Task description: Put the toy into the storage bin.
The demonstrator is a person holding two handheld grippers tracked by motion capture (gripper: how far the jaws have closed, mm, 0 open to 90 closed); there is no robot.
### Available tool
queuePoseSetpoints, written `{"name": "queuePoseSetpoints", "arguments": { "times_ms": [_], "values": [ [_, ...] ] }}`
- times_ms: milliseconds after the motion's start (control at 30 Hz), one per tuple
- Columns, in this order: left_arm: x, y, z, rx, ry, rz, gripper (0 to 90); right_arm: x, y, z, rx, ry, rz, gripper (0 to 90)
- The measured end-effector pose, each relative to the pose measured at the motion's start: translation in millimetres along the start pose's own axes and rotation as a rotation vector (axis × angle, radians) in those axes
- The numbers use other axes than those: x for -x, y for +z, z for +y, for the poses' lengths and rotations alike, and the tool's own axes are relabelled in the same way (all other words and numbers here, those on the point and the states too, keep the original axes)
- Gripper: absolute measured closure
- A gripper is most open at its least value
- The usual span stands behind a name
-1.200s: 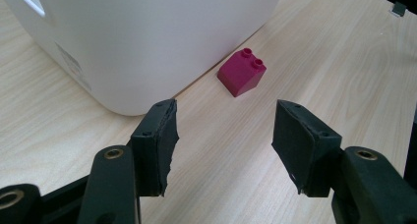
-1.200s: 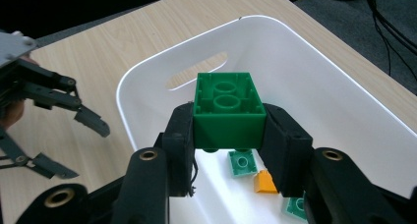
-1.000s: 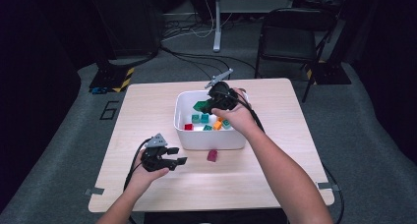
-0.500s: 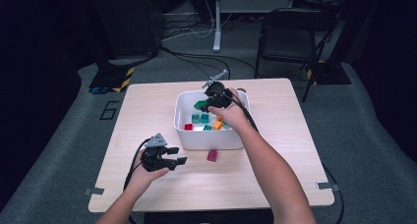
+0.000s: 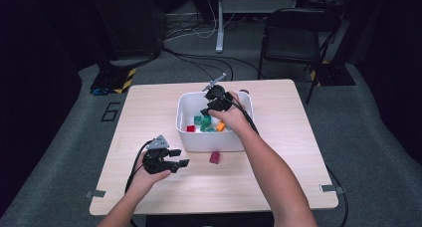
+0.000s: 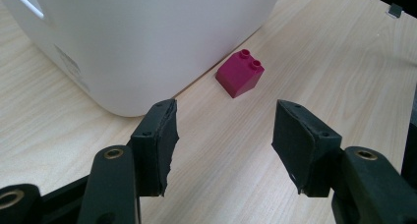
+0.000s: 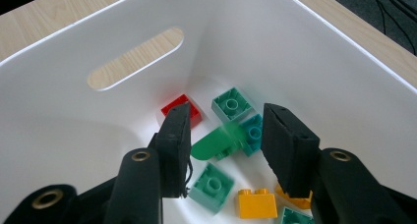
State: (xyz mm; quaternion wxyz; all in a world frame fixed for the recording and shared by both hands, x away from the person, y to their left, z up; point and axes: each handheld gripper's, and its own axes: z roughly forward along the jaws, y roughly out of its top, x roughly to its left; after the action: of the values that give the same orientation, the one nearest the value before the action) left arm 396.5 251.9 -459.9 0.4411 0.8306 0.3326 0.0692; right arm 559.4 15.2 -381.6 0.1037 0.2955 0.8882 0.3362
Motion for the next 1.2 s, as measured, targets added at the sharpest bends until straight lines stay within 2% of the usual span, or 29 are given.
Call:
{"name": "queuePoseSetpoints", "arguments": {
  "times_ms": [100,333,567,733,800,967,1200],
  "values": [
    [0.0,0.2,0.0,0.001,-0.002,-0.004,42.4,-2.0,-4.2,1.0,0.009,-0.009,0.000,53.8],
    [-1.2,0.0,-0.4,0.008,0.001,0.006,42.4,-9.2,-33.1,5.7,0.095,-0.027,0.009,52.5],
    [-2.5,-0.5,-0.3,0.001,-0.001,0.006,42.4,-24.4,-62.9,3.8,0.116,-0.048,0.031,52.5],
    [-2.8,-1.3,-0.4,0.004,-0.005,0.008,42.3,-35.6,-83.8,-4.3,0.138,-0.081,0.053,52.5],
    [-3.0,-1.4,-0.4,0.005,-0.004,0.009,42.4,-39.5,-90.4,-8.2,0.140,-0.079,0.065,52.4],
    [-2.7,-0.5,-0.7,0.010,-0.005,0.017,42.4,-45.1,-99.6,-17.6,0.134,-0.108,0.076,52.3],
    [-3.4,-2.2,-0.8,0.006,-0.011,0.014,42.4,-54.4,-114.2,-32.7,0.153,-0.122,0.096,52.1]
  ]
}}
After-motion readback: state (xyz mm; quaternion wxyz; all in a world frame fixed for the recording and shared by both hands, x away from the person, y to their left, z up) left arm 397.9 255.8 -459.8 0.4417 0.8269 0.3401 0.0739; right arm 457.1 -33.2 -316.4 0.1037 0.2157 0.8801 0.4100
